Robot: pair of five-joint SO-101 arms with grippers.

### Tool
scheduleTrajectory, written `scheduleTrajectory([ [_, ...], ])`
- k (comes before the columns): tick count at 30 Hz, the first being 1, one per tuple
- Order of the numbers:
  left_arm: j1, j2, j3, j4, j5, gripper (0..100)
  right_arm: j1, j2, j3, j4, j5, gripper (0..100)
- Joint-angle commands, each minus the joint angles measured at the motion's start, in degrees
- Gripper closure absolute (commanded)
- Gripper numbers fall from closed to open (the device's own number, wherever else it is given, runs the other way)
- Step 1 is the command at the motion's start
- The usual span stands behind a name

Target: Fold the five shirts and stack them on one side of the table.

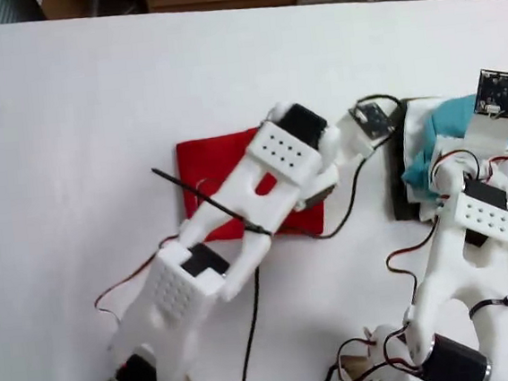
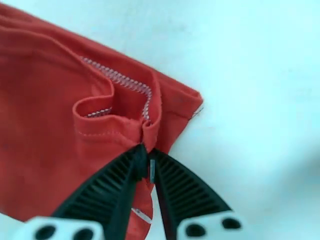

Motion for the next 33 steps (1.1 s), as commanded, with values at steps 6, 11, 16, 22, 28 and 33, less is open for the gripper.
scheduleTrajectory([
  [6, 2.29, -5.36, -0.66, 0.88, 0.35, 85, 0.48, -2.42, -0.53, -1.01, -0.26, 81.8],
  [11, 0.18, -8.88, -5.32, 0.88, 0.26, 79, 0.48, -2.33, -0.53, -1.01, -0.26, 81.8],
  [16, -6.33, -10.99, -7.25, 0.88, 0.26, 79, 0.48, -2.33, -0.53, -1.01, -0.26, 81.8],
  [22, -18.20, -10.90, 4.88, -6.07, 0.00, 79, 0.48, -2.33, -0.53, -1.01, -0.26, 81.8],
  [28, -27.87, -10.81, 19.47, -22.42, -3.60, 79, -3.12, -2.24, -0.18, -0.66, 0.18, 81.8],
  [33, -31.21, -10.81, 24.13, -31.65, -3.69, 79, -6.46, -2.24, 1.58, -0.92, 0.18, 81.8],
])
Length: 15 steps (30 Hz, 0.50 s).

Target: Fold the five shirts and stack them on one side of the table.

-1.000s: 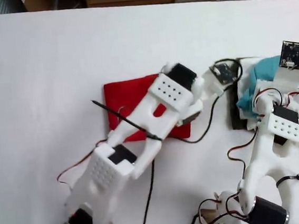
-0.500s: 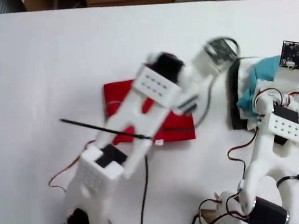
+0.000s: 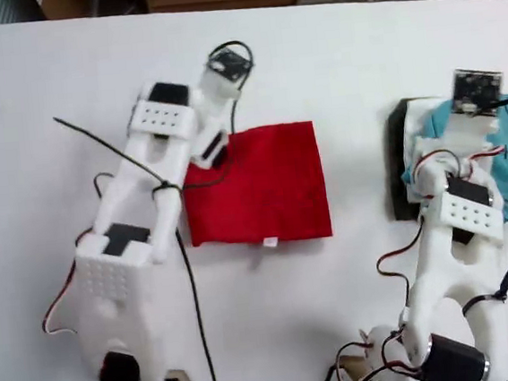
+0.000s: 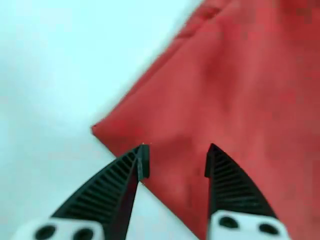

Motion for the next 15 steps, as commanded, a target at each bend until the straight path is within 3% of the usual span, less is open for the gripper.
scheduleTrajectory([
  [1, -2.64, -3.87, 1.54, -7.03, -0.53, 79, -1.80, -2.24, -0.09, -0.92, 0.18, 81.8],
  [6, -5.63, 1.41, 1.10, -10.64, -0.79, 79, -1.89, -2.24, -0.09, -0.92, 0.26, 81.8],
  [15, -6.42, 11.34, -12.26, -5.01, -0.79, 79, -6.55, -2.24, 1.23, -1.01, 0.35, 81.8],
])
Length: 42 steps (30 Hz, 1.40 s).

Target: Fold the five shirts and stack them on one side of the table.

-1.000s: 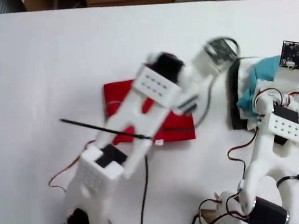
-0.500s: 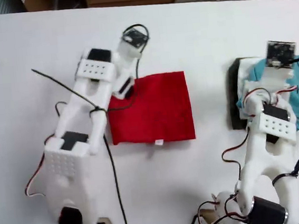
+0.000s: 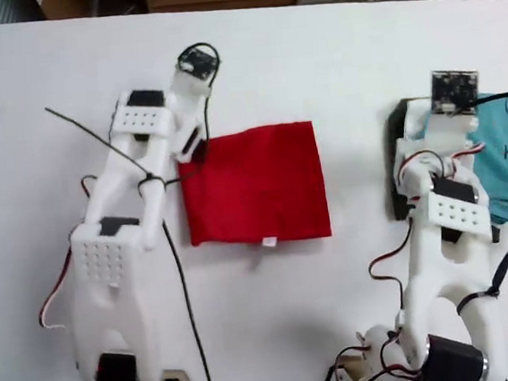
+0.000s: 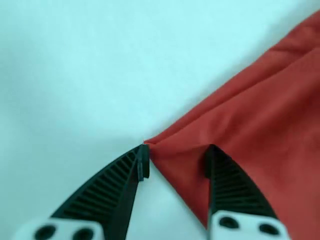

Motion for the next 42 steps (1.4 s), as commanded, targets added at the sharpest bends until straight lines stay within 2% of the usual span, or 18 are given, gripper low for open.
scheduleTrajectory([
  [1, -0.62, 1.93, -8.04, 2.55, -0.44, 79, -3.56, -2.24, -0.44, -1.54, 0.35, 81.9],
  [4, -0.62, 4.13, -13.49, 5.89, -0.44, 79, -8.48, -1.80, -4.57, -2.59, -0.26, 83.1],
  [6, -0.62, 5.36, -16.92, 8.26, -0.44, 79, -12.97, 1.54, -9.49, 0.22, -2.20, 88.5],
  [9, -0.62, 6.77, -21.32, 11.96, -0.44, 79, -19.82, 9.45, -23.74, 14.20, -1.58, 96.6],
  [13, -0.70, 8.35, -25.45, 15.21, -0.18, 79, -24.31, 22.81, -43.34, 29.58, 1.85, 96.4],
  [17, -0.70, 9.67, -26.95, 17.41, -0.18, 79, -26.42, 36.35, -56.70, 39.16, 5.80, 96.5],
  [26, -0.62, 12.13, -26.86, 17.67, -0.09, 79, -26.86, 56.92, -74.20, 50.15, 12.22, 97.8],
  [35, -0.70, 12.04, -26.86, 17.76, -0.09, 79, -25.45, 68.88, -89.49, 51.74, 18.73, 97.5],
  [42, -2.02, 12.13, -26.86, 17.76, -0.09, 79, -23.34, 75.56, -100.40, 58.15, 19.34, 97.5],
])
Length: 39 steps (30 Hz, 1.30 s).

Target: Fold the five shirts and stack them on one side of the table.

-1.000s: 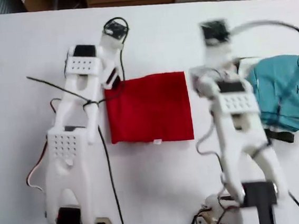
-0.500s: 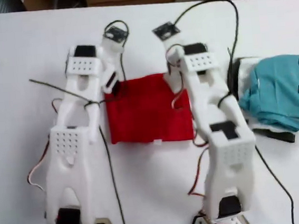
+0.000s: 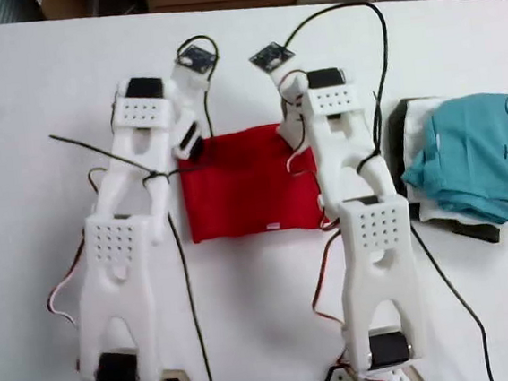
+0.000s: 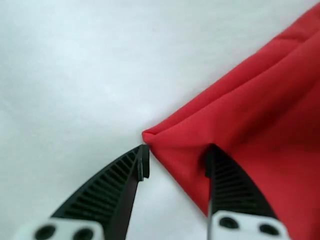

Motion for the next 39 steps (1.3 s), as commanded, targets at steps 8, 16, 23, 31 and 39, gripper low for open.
scheduleTrajectory([
  [8, -2.29, -0.79, -5.05, 2.64, -0.18, 79, 0.75, -2.07, -20.48, 10.86, 0.35, 97.4],
  [16, -4.31, -0.79, -20.00, 13.01, 3.52, 79, -2.15, -2.51, -25.41, 10.86, 0.35, 79.4],
  [23, -15.12, -0.79, -26.15, 16.44, 3.60, 79, -4.70, -2.33, -25.41, 9.89, 2.20, 77.2],
  [31, -25.41, -0.53, -25.63, 16.62, 3.60, 79, -12.26, 0.75, -22.68, 10.86, 31.38, 77.2],
  [39, -28.57, -0.88, -25.63, 16.70, 3.60, 79, -15.08, 6.46, -23.12, 11.12, 42.46, 77.2],
])
